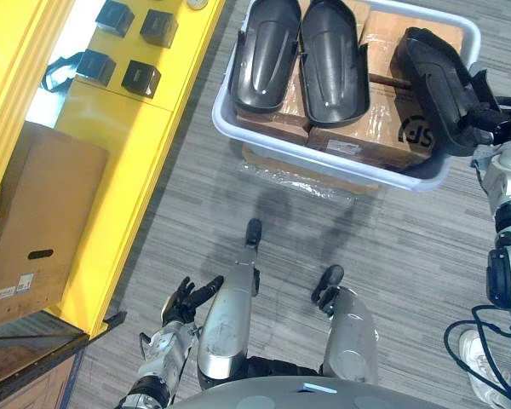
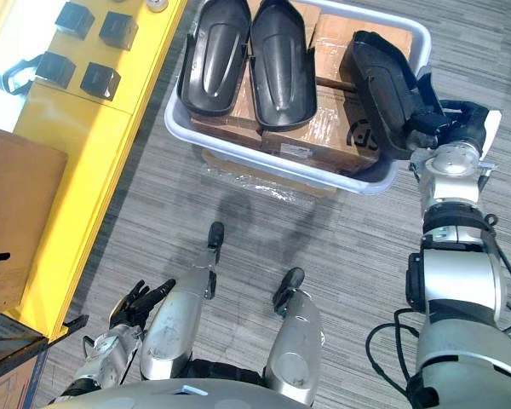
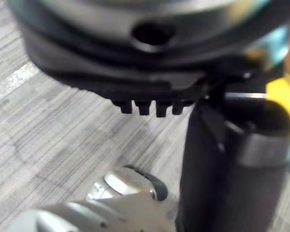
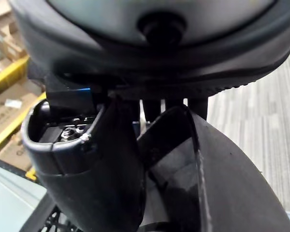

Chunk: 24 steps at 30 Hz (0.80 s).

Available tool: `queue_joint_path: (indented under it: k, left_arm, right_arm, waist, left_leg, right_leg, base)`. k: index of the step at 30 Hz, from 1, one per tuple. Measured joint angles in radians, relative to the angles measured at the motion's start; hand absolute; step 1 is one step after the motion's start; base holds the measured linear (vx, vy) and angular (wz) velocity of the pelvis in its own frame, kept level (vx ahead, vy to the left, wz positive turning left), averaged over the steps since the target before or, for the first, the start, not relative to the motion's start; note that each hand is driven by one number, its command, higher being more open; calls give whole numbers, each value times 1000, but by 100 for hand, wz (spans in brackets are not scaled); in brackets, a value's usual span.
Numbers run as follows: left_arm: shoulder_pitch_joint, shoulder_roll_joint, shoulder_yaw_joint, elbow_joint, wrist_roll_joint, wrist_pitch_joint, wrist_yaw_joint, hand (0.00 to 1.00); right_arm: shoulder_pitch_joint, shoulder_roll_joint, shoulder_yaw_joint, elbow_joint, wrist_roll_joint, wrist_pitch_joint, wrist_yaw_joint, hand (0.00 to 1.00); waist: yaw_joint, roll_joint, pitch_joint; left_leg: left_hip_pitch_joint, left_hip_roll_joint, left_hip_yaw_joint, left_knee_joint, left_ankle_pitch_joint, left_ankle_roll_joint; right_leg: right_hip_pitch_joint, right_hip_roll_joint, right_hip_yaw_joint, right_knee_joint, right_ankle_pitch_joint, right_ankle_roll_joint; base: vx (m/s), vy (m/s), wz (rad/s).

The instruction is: Walk over and take three plastic housings, then place them on the shelf

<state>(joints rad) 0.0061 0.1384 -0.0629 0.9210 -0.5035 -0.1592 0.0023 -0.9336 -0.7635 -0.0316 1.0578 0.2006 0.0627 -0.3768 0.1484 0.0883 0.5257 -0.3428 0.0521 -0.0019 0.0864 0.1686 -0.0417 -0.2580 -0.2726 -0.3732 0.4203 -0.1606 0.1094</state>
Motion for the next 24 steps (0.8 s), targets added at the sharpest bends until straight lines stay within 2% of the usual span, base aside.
queue_joint_path:
  k: [3,7,9,10,12,14,17,19,22,24]
  left_arm:
    - [31,9,3,-50,-1,-14,31,100]
    - [80,11,34,-207,-9,-15,69,100]
    - [88,11,68,-305,-34,-16,103,100]
    - [87,10,80,-328,-40,-17,111,100]
    - [85,12,123,-442,-59,-17,135,100]
    - [85,13,138,-520,-78,-17,139,100]
    - [80,13,144,-622,-113,-15,127,100]
    - [71,5,147,-698,-170,-3,80,100]
    - [54,-6,131,-738,-270,64,18,100]
    - [35,-7,108,-738,-364,144,-8,100]
  right_arm:
    - [78,42,-44,-147,-65,-49,-44,0]
    - [191,104,-96,-349,-180,-74,-67,0]
    - [288,176,-113,-497,-259,-90,-93,0]
    - [311,198,-116,-529,-277,-96,-96,0]
    - [389,286,-121,-634,-333,-98,-112,0]
    - [440,341,-121,-678,-383,-97,-115,0]
    - [489,393,-115,-692,-433,-97,-115,0]
    - [514,417,-110,-692,-471,-97,-115,0]
    - [525,417,-104,-692,-484,-97,-116,0]
    - [525,416,-95,-692,-528,-114,-118,0]
  waist:
    - [-15,-20,3]
    - [-18,-58,-2]
    - [-20,-98,-41]
    - [-21,-110,-58]
    - [-39,-151,-94]
    - [-40,-168,-125]
    - [-40,-167,-172]
    - [-41,-153,-208]
    - [-45,-128,-245]
    - [-46,-114,-271]
  left_leg:
    - [62,0,7,-50,9,0]
    - [171,1,17,-115,20,-2]
    - [213,3,27,-151,20,-2]
    - [217,4,27,-162,20,-3]
    - [240,-1,35,-170,17,-2]
    - [264,-6,51,-170,6,-2]
    - [289,-9,67,-171,-4,0]
    - [309,-5,84,-173,-12,2]
    - [319,-5,99,-176,-23,4]
    - [319,-4,112,-176,-26,6]
  right_leg:
    - [52,7,-2,-33,8,3]
    - [151,15,-10,-87,12,7]
    - [194,23,-16,-124,12,9]
    - [198,26,-20,-133,13,11]
    - [244,28,-37,-176,20,20]
    - [279,28,-37,-210,30,27]
    - [327,35,-37,-264,61,31]
    - [361,47,-35,-313,96,30]
    - [383,52,-32,-356,123,31]
    - [384,55,-18,-378,134,31]
  base:
    - [84,-19,-4]
    - [118,-49,-3]
    - [111,-64,-2]
    - [120,-58,4]
    - [149,-48,12]
    - [118,-21,0]
    - [72,-4,-6]
    - [32,5,-11]
    - [-24,14,-11]
    - [-67,21,-22]
